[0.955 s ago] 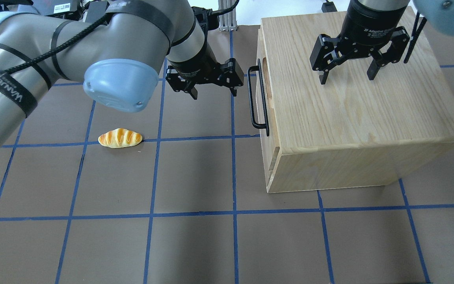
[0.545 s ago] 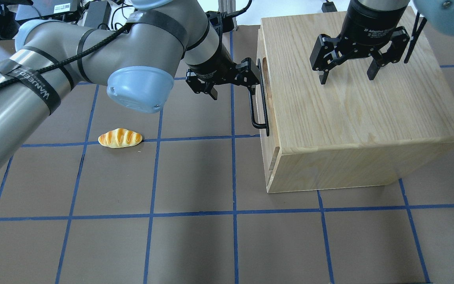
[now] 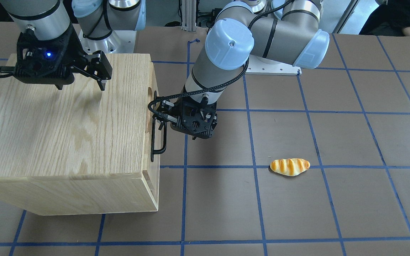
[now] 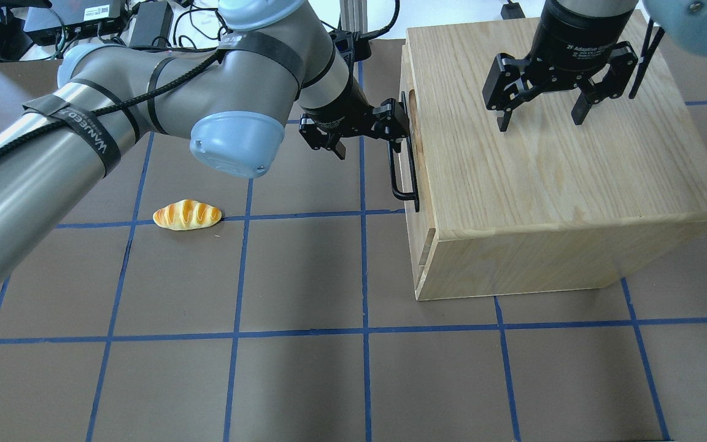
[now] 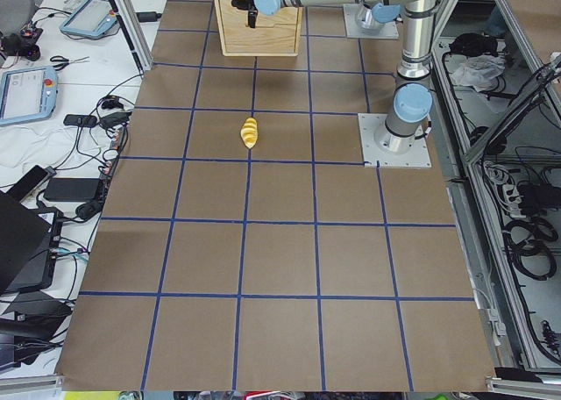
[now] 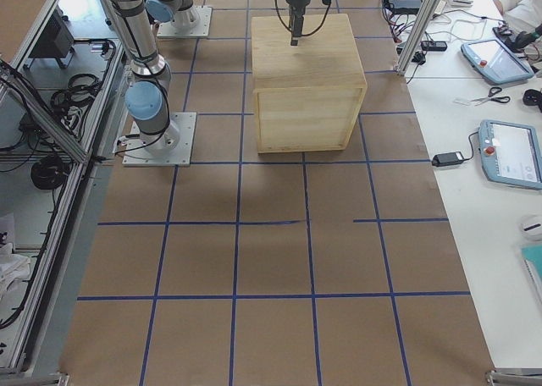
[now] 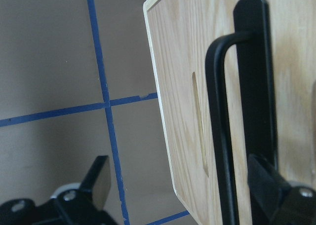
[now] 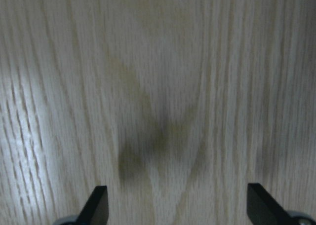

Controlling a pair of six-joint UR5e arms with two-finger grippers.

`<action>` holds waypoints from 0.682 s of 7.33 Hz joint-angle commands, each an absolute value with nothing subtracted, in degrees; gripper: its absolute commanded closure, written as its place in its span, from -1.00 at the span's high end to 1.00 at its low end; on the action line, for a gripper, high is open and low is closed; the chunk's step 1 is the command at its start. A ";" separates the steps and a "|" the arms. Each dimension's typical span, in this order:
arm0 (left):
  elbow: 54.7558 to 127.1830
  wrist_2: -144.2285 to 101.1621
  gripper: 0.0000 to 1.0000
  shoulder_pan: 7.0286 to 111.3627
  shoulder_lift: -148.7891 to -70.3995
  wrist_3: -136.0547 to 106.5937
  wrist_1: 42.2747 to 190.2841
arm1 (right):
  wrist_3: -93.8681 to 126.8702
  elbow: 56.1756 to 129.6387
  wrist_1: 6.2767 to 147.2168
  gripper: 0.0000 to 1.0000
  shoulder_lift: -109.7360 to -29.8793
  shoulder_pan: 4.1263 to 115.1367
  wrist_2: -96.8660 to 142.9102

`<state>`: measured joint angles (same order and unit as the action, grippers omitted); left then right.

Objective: Open upper drawer

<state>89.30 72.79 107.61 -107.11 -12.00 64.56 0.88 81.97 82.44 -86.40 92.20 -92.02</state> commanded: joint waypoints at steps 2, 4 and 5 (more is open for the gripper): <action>90.17 73.39 1.00 103.22 -106.44 -9.23 65.03 | 0.88 81.91 82.44 1.00 -86.40 92.20 -92.02; 92.45 73.56 1.00 98.98 -104.51 -7.30 65.21 | 0.88 82.00 82.44 1.00 -86.40 92.20 -92.02; 92.55 75.57 1.00 97.05 -103.81 -6.34 65.30 | 0.88 81.91 82.44 1.00 -86.40 92.20 -92.02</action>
<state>92.05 73.97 99.35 -104.74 -7.50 65.12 0.88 81.95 82.44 -86.40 92.20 -92.02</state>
